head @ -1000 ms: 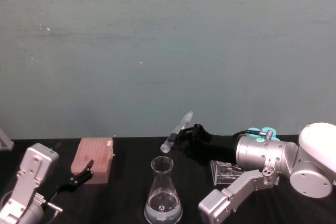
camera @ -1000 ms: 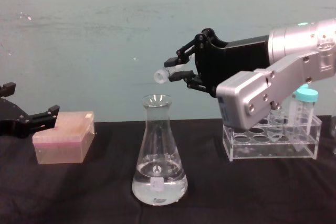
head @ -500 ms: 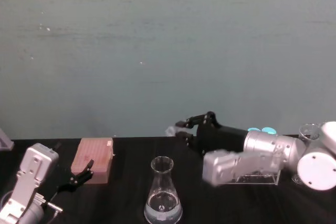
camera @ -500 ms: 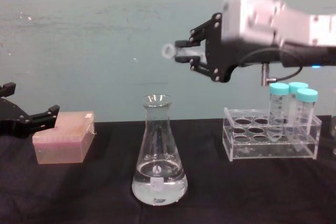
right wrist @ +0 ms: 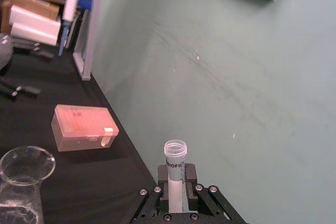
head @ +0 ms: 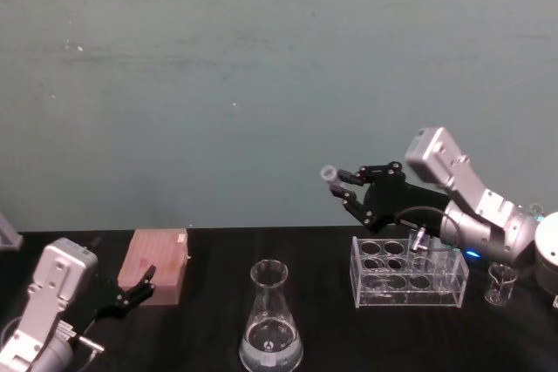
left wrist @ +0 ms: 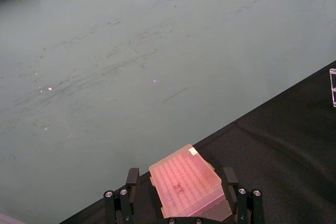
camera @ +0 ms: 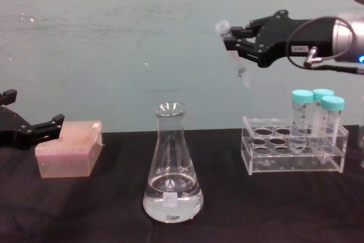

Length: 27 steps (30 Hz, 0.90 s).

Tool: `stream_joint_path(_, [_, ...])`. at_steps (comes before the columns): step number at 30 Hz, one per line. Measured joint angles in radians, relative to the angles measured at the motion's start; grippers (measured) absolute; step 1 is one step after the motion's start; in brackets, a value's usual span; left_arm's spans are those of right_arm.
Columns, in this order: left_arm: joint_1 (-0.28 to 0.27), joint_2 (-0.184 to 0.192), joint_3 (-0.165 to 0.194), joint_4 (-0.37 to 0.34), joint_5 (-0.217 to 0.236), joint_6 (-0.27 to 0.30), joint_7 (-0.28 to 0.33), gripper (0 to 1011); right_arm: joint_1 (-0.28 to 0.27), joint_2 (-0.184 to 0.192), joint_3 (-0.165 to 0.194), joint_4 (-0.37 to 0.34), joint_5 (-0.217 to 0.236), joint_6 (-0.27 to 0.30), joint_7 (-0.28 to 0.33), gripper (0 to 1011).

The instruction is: Pour the liquid from the test tube into the beaker using one hand.

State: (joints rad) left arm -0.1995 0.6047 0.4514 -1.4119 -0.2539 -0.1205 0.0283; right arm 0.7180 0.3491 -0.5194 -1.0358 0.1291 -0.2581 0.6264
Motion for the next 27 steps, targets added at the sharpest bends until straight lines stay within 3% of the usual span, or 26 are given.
stream_joint_path(8, [0.000, 0.000, 0.000, 0.000, 0.000, 0.000, 0.000, 1000, 0.008, -0.024, 0.055, 0.086, 0.137, 0.105, 0.072, 189])
stream_joint_path(12, [0.000, 0.000, 0.000, 0.000, 0.000, 0.000, 0.000, 1000, 0.008, -0.026, 0.062, 0.107, 0.170, 0.127, 0.087, 189])
stream_joint_path(27, [0.000, 0.000, 0.000, 0.000, 0.000, 0.000, 0.000, 1000, -0.012, -0.013, 0.046, 0.136, 0.190, 0.138, 0.093, 189])
